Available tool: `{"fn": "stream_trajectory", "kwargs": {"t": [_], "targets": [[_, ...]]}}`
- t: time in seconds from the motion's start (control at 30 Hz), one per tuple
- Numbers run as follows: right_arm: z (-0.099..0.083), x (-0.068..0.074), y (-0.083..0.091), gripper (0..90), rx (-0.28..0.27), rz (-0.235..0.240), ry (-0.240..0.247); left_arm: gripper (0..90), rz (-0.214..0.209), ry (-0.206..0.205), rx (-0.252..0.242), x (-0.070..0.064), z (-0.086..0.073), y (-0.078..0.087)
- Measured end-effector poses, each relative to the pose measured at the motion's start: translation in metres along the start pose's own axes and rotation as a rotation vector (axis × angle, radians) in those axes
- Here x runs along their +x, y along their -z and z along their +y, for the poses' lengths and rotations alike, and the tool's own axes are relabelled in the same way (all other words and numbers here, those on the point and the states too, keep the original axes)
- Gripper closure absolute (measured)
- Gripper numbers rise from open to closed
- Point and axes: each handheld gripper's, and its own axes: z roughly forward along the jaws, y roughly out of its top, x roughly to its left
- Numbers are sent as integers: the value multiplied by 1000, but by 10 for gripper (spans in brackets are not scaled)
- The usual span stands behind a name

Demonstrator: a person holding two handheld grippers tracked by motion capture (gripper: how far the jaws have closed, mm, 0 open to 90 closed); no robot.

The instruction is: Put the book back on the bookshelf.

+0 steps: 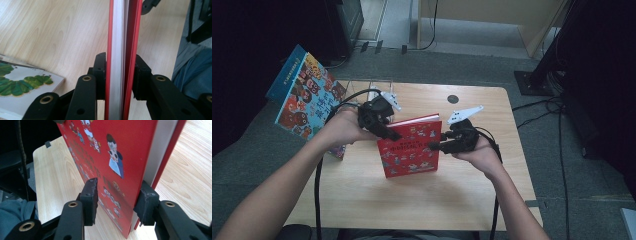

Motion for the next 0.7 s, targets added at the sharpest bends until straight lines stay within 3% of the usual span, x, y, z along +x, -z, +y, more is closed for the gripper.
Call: {"fn": "stream_trajectory", "kwargs": {"t": [0.07, 0.2, 0.3, 0.47, 0.57, 0.7], "targets": [[0, 0, 0, 572, 0, -3, 4, 685, 16, -30, 42, 0, 9, -2], [-1, 0, 0, 570, -8, 7, 10, 693, -4, -41, 77, -2, 19, -5], [-4, -1, 1, 570, -15, 12, 22, 726, -23, -28, 90, -3, 20, -4], [-14, 0, 6, 555, -54, 28, 66, 763, -36, -46, 88, -9, 15, 0], [-21, 1, 10, 524, -63, 15, 83, 787, -27, -12, 76, -9, 9, 4], [-36, -6, 16, 525, -68, -13, 51, 792, -37, 48, 49, -8, 2, 10]]}}
